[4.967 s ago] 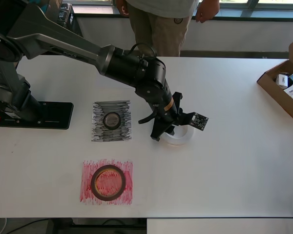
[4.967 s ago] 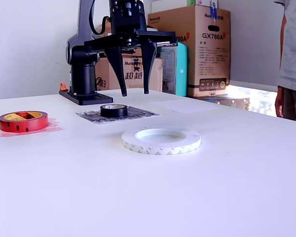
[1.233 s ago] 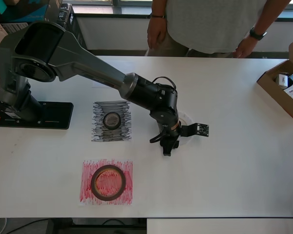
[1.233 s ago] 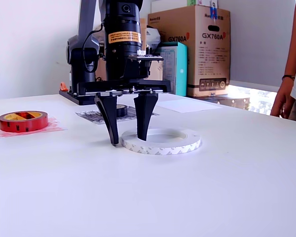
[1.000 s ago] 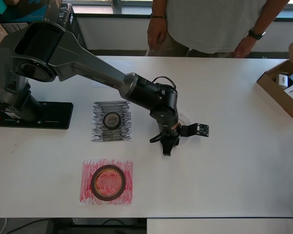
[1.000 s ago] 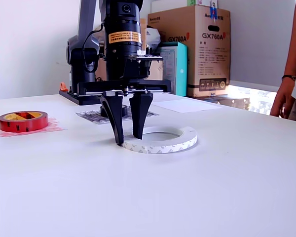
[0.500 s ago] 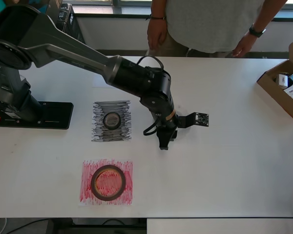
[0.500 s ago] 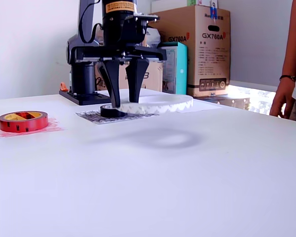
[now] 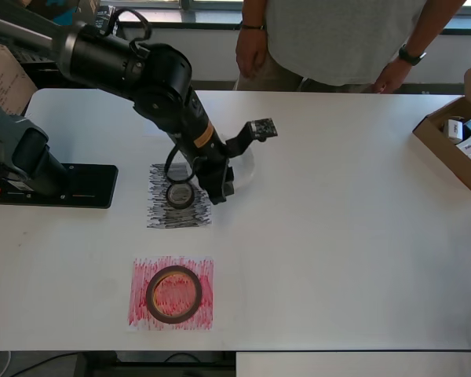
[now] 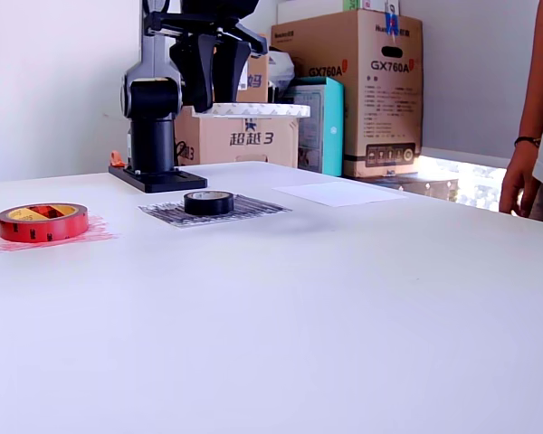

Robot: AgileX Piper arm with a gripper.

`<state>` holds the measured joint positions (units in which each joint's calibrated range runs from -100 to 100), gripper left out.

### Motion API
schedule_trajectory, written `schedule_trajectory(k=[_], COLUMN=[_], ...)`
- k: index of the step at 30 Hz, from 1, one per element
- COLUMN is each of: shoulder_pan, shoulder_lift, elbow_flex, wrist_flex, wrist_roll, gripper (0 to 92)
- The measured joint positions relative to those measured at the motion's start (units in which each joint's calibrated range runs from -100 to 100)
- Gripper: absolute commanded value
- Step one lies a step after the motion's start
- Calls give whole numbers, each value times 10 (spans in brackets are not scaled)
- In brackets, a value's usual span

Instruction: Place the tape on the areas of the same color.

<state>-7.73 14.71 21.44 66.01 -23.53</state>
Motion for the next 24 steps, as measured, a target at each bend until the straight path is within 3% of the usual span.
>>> schedule_trajectory(k=[11,24], shoulder_pan=[76,84], shoulder_lift=[-119,-122], elbow_flex=[143,122], wrist_flex=[0,1], wrist_roll=[-44,31], gripper=[0,0])
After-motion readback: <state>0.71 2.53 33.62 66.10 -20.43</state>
